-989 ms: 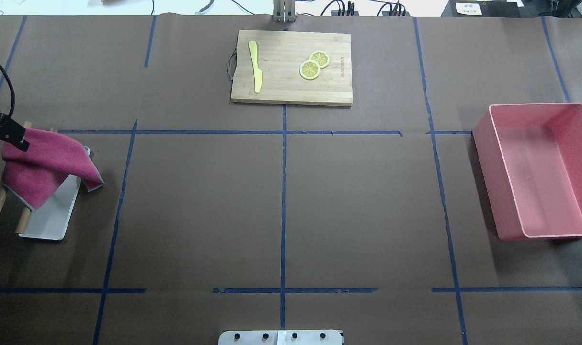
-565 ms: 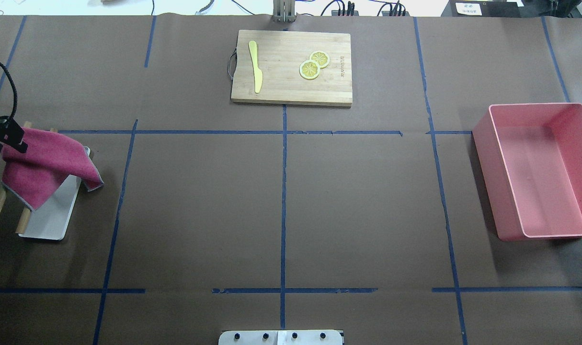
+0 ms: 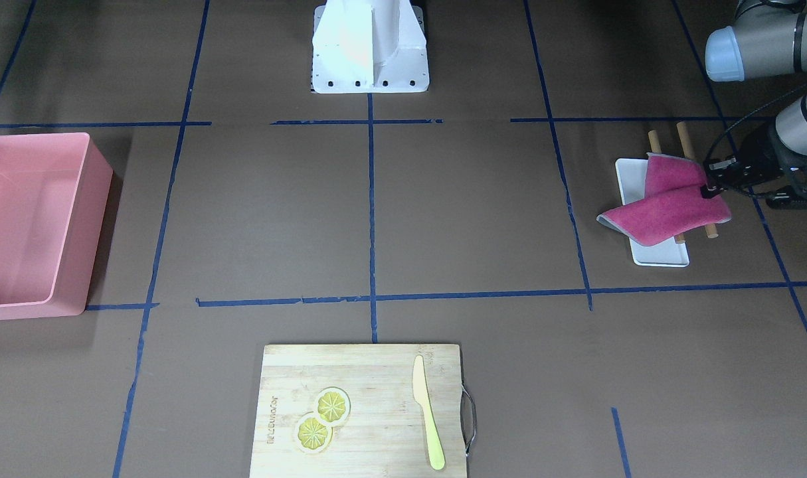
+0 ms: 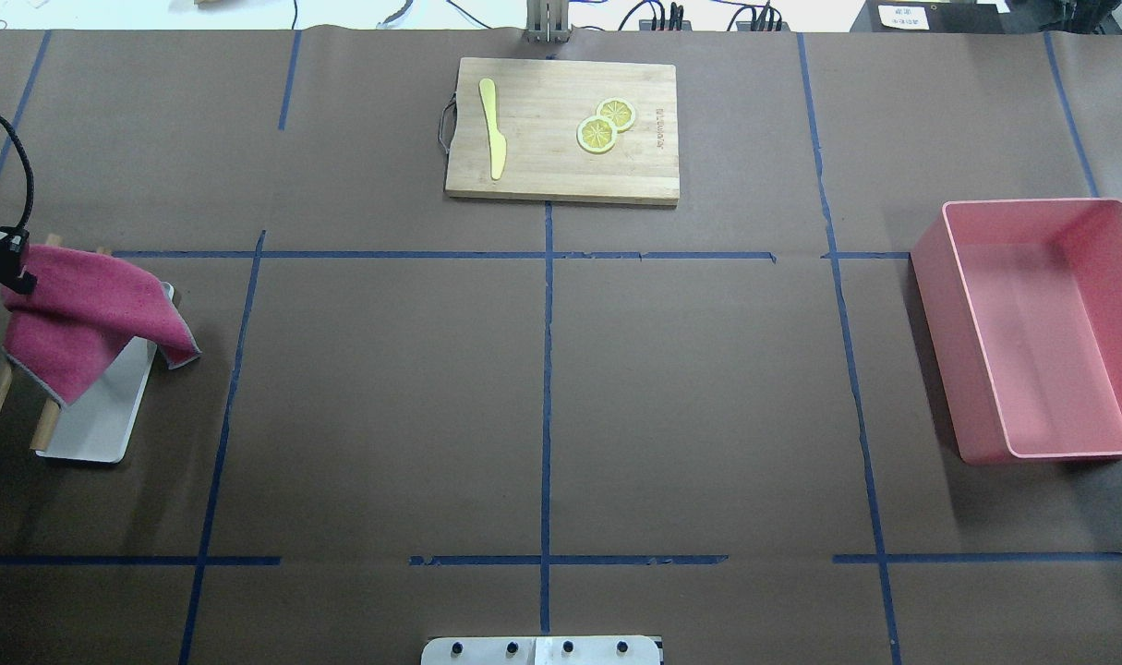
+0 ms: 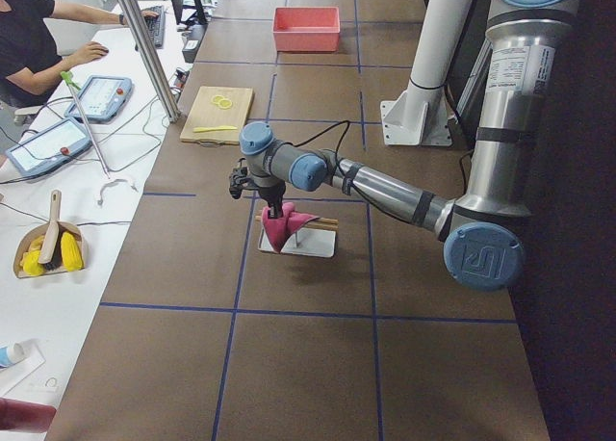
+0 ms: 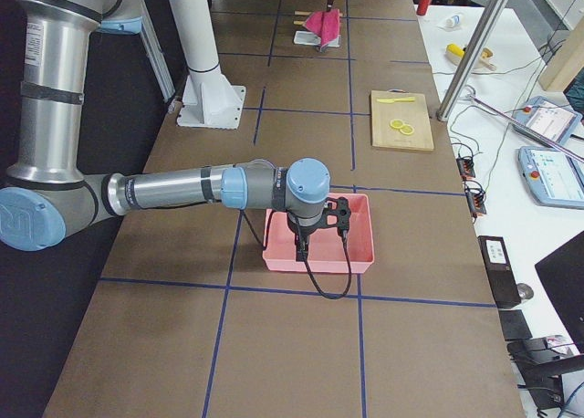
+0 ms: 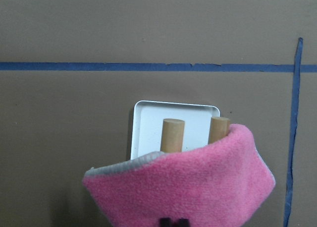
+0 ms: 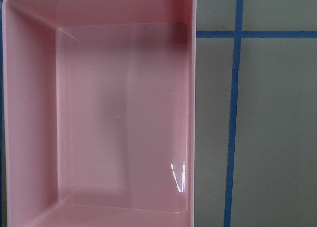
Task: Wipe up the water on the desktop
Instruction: 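Lower the left gripper onto the pink cloth on the white tray and grasp it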
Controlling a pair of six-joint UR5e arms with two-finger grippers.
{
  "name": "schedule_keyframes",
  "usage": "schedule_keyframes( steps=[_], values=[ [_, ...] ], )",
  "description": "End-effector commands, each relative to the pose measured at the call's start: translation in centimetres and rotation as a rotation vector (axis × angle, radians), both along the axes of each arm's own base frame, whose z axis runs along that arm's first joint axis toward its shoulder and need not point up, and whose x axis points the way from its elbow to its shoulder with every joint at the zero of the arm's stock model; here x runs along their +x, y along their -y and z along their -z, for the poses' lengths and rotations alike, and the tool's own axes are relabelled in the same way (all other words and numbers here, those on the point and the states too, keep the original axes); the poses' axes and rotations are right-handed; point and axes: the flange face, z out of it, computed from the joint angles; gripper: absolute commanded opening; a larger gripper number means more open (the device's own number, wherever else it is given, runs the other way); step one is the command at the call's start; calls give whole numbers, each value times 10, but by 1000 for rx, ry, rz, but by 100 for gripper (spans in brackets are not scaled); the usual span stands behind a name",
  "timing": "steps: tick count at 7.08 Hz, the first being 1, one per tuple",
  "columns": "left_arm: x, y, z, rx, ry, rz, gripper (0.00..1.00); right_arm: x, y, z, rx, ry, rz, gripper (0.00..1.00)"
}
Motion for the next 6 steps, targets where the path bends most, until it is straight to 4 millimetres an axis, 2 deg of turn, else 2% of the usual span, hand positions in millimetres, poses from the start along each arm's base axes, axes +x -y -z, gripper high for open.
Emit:
schedule_keyframes(
  steps=[1,2,3,4,6],
  values=[
    [2,4,17,-4,-11,31,0,0,0,0,0,2,1,100],
    [0,1,11,-9,-2,29,2,0,0,0,2,2,1,100],
    [-2,4,4,1,41,47,74,0,1,1,3,2,1,100],
    [-4,9,2,22,79,64,89,0,1,2,5,2,1,100],
    [-3,10,-2,15,83,62,90,-1,1,2,3,5,0,100]
  ],
)
